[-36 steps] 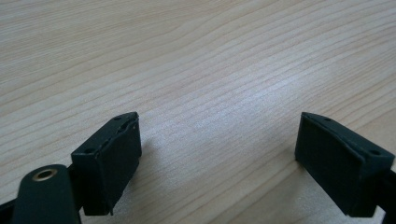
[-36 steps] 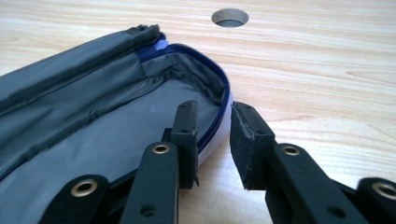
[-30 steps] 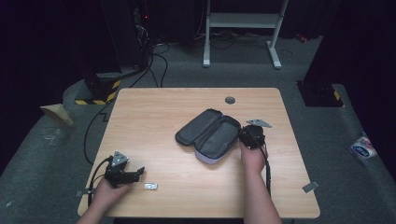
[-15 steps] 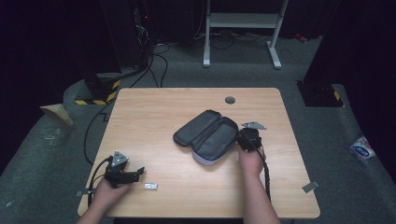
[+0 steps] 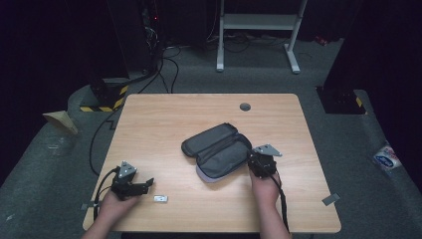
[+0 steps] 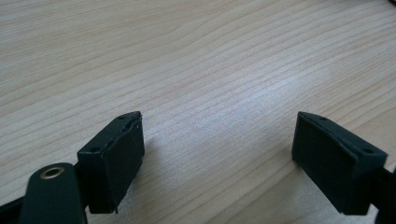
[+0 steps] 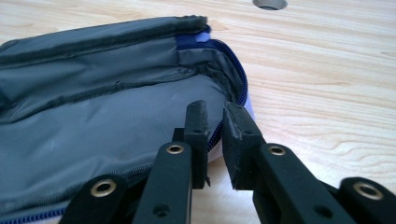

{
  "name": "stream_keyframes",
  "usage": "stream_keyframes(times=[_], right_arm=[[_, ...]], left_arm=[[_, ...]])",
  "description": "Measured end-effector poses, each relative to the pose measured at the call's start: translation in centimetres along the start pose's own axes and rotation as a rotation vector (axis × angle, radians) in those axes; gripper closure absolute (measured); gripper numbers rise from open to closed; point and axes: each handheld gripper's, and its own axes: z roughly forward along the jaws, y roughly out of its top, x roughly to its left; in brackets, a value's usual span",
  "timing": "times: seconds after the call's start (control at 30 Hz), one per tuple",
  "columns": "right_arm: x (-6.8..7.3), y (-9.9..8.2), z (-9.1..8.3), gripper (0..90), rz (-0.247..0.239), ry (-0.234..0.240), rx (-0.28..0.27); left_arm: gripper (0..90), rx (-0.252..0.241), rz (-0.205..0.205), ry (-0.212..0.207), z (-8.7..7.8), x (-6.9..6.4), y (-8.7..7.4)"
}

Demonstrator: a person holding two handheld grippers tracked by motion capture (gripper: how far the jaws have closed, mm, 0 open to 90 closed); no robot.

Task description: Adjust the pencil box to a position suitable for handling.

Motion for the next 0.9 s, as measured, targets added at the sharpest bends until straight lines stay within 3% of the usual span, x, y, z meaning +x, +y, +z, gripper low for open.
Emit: stream_keyframes(times=[0.23,0.5,0.6,0.9], right_arm=[[2.3,-1.5,-1.1,72.0,-0.013,0.055,-0.016],[4.5,-1.5,-1.1,67.7,-0.013,0.114,-0.036],[5.7,-1.3,-1.4,63.9,-0.037,0.148,-0.056],[4.6,-1.0,-2.8,60.4,-0.040,0.123,-0.090]], left_arm=[[20.8,-0.008,0.002,0.002,0.0,0.0,0.0],[28.8,-0.016,0.004,-0.001,-0.1,0.1,0.0],[30.5,-0.018,0.006,-0.003,-0.1,0.1,0.0],[37.4,-0.030,0.023,0.018,-0.3,-0.1,0.5]])
